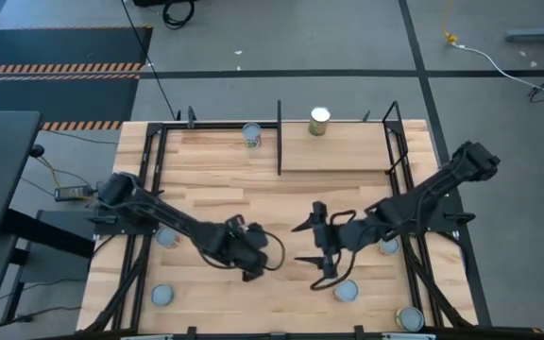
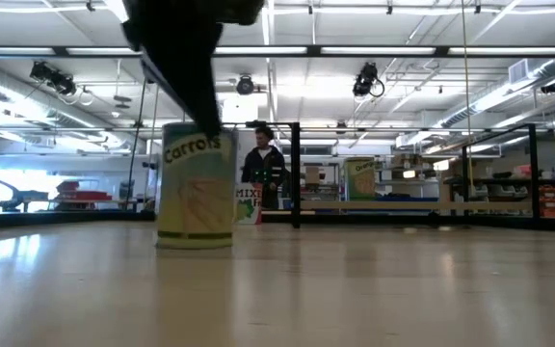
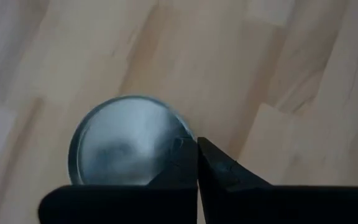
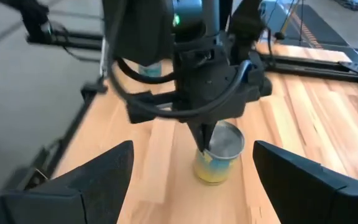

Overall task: Pick and place cans onto a shelf
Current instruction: Put the blue/yellow can on the shelf

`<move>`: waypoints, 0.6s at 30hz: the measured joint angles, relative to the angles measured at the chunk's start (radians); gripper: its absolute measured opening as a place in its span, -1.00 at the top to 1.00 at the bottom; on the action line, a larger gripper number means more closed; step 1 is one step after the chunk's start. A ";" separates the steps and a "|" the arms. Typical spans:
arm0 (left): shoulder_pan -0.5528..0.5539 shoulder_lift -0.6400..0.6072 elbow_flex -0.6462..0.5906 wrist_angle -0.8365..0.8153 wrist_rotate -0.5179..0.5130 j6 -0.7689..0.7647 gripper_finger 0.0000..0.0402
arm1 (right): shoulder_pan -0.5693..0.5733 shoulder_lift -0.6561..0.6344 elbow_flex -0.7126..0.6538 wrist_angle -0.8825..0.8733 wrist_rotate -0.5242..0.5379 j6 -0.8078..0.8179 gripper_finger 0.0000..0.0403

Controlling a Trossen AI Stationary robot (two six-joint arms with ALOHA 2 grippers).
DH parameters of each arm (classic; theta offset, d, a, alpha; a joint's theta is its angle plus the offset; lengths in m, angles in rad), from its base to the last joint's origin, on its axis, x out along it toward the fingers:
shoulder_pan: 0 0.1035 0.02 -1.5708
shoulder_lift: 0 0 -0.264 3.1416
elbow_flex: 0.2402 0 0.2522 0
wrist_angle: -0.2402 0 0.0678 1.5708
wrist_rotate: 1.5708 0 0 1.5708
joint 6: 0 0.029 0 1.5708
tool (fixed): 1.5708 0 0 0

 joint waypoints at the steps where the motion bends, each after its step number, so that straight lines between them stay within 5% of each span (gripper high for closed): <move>1: 0.000 0.021 0.030 -0.013 0.002 0.016 0.97 | 0.000 0.013 0.000 -0.004 0.004 -0.004 -0.67; 9: 0.013 0.085 0.145 -0.048 -0.032 0.058 0.69 | -0.002 0.068 0.000 -0.110 0.025 0.034 -0.71; 18: 0.023 0.079 0.334 -0.262 -0.045 0.211 0.01 | -0.080 0.126 0.000 -0.156 -0.062 0.052 -0.91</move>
